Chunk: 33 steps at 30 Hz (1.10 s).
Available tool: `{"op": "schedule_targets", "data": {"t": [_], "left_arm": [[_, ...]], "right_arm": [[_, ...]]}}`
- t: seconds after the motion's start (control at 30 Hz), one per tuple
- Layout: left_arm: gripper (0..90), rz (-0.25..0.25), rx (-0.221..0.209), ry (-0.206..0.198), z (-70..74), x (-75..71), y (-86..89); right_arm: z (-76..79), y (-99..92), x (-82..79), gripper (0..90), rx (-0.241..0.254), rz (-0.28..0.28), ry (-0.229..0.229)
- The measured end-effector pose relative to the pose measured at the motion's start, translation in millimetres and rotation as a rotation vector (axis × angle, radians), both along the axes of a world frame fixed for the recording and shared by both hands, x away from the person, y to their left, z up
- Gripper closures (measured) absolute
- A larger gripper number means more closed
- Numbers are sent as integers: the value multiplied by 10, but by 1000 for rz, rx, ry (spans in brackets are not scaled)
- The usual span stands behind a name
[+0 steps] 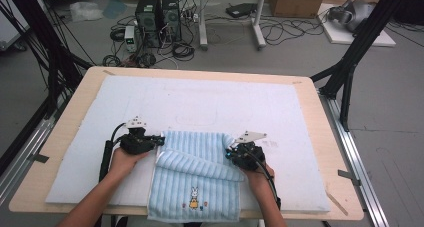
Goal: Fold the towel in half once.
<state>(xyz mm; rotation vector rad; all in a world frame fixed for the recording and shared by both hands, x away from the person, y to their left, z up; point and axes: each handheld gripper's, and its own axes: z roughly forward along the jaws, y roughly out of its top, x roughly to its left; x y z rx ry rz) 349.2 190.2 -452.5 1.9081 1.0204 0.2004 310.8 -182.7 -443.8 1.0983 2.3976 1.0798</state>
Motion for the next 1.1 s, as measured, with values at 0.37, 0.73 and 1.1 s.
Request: {"op": "schedule_targets", "data": {"t": [0.37,0.73,1.1], "left_arm": [[847,5,8,-28,60,95,-48],[846,32,-46,-34,157,490,-139],[848,48,-31,-89,181,880,-190]], "right_arm": [[31,-16,37,837,7,-28,-13],[90,-89,443,835,-14,-133,-72],[143,-54,849,833,-58,-229,-105]]}}
